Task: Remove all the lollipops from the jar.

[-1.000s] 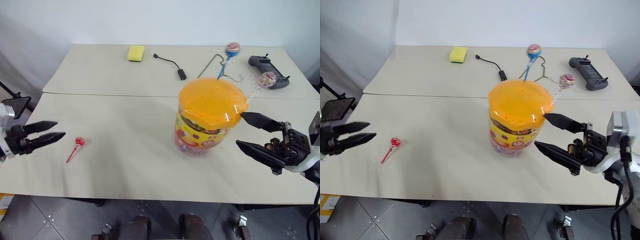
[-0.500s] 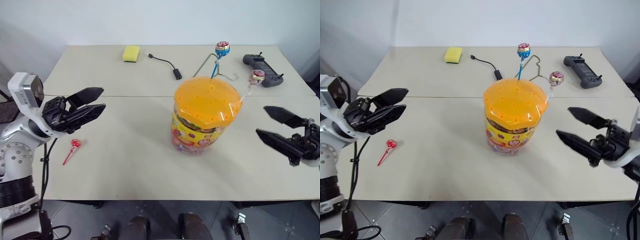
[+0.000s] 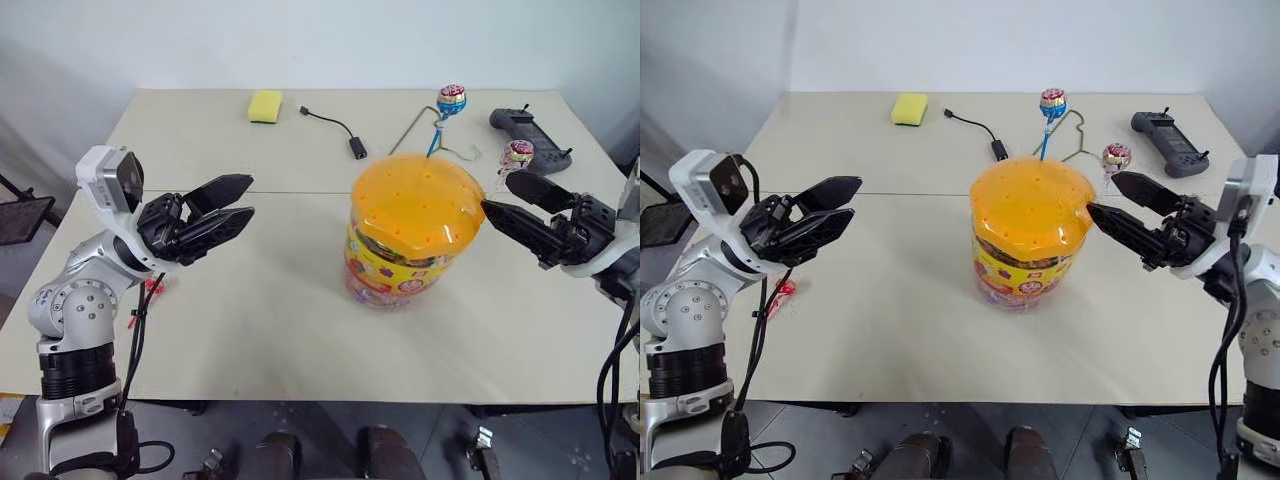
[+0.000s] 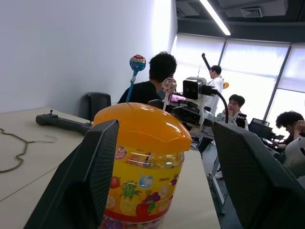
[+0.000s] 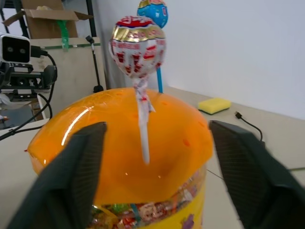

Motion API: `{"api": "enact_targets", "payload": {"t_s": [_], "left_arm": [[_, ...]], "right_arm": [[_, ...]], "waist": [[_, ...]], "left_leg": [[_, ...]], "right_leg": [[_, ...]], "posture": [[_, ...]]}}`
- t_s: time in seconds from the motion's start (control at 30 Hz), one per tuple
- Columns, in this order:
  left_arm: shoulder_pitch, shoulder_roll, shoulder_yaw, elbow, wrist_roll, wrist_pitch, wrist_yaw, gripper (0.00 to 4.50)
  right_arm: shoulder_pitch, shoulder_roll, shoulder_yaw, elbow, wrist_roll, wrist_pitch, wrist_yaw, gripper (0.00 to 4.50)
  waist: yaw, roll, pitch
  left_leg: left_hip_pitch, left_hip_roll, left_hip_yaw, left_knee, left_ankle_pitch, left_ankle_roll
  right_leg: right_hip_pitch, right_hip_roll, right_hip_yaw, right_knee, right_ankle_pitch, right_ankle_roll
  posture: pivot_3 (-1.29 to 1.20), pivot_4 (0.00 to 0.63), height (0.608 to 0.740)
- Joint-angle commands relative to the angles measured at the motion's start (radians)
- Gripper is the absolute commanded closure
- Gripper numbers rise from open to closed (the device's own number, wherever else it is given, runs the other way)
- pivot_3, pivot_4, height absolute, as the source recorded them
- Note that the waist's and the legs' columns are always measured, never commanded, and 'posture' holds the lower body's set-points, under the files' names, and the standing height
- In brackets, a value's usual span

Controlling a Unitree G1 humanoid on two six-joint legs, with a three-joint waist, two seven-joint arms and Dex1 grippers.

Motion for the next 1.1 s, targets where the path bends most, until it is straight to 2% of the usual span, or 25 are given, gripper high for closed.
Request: {"api": "enact_targets", "payload": {"t_s": [0.03,0.23,0.3,0.4,0.53,0.67,0.77,0.9,1.0,1.1], "left_arm": [[-0.007,-0.003,0.003,-0.043,-0.022,-0.007,0.012,1.2],[-0.016,-0.028,0.004,-0.049,-0.053,0.003,0.033,1.2],[-0.024,-0.035,0.001,-0.043,-0.058,0.003,0.037,1.2],[-0.038,-0.049,-0.014,-0.03,-0.044,-0.006,0.034,1.2],[-0.045,-0.041,-0.053,-0.028,0.011,-0.043,0.002,1.2],[-0.04,0.015,-0.141,-0.001,0.155,-0.131,-0.087,1.2],[-0.032,0.053,-0.202,0.01,0.206,-0.156,-0.18,1.2],[-0.031,0.077,-0.248,0.023,0.246,-0.196,-0.271,1.2],[-0.041,0.063,-0.248,0.037,0.257,-0.215,-0.267,1.2],[-0.049,0.044,-0.226,0.034,0.236,-0.2,-0.235,1.2]], "right_arm": [[-0.025,-0.006,-0.008,0.004,-0.002,0.006,0.005,2.32],[-0.042,-0.004,-0.026,0.024,0.031,0.029,0.017,4.48],[-0.062,-0.003,-0.051,0.031,0.08,0.048,0.031,4.48],[-0.139,-0.012,-0.121,0.092,0.181,0.102,-0.034,4.48],[-0.177,-0.071,-0.203,0.203,0.18,0.155,-0.122,4.48],[-0.003,-0.312,-0.101,0.331,-0.085,0.253,-0.146,4.48],[0.173,-0.46,0.093,0.371,-0.366,0.242,-0.185,4.48],[0.313,-0.437,0.189,0.447,-0.545,0.033,-0.147,4.48],[0.326,-0.396,0.178,0.465,-0.559,0.007,-0.123,4.48],[0.342,-0.386,0.158,0.454,-0.543,0.035,-0.066,3.8]], "waist": [[-0.001,0.0,0.0],[-0.001,0.0,0.0],[-0.001,0.0,0.0],[-0.001,0.0,0.0],[0.002,0.0,0.0],[0.02,0.0,0.0],[0.02,0.0,0.0],[0.02,0.001,0.0],[0.008,0.001,0.0],[0.003,0.001,0.0]], "left_leg": [[0.0,0.0,0.0,0.0,0.0,0.0],[0.0,0.0,0.0,0.0,0.0,0.0],[0.0,0.0,0.0,0.0,0.0,0.0],[0.0,0.0,0.001,0.001,0.0,0.0],[0.0,0.0,0.0,0.0,0.0,0.0],[-0.001,-0.002,0.0,0.0,0.0,0.001],[-0.001,-0.002,0.003,-0.001,-0.001,0.001],[-0.001,-0.002,0.005,0.0,-0.001,0.002],[0.002,-0.001,0.012,0.0,-0.001,0.002],[0.002,0.001,0.011,0.001,-0.001,0.002]], "right_leg": [[0.0,0.0,0.0,0.0,0.0,0.0],[0.0,0.0,0.0,0.0,0.0,0.0],[0.0,0.0,0.0,0.0,0.0,0.0],[0.0,0.0,0.0,0.0,0.0,0.0],[0.0,0.0,0.0,0.0,0.0,0.0],[0.0,0.0,0.0,-0.001,0.0,0.0],[-0.001,0.0,0.0,-0.001,0.0,0.0],[-0.002,0.001,0.001,-0.001,0.0,0.0],[-0.002,0.001,0.0,0.0,0.0,0.0],[0.0,0.001,0.0,-0.001,0.0,0.0]], "posture": [[0.0,0.15,0.74],[0.0,0.15,0.74],[0.0,0.15,0.74],[0.0,0.15,0.74],[0.0,0.15,0.74],[0.0,0.15,0.74],[0.0,0.15,0.74],[0.0,0.15,0.74],[0.0,0.15,0.74],[0.0,0.15,0.74]]}}
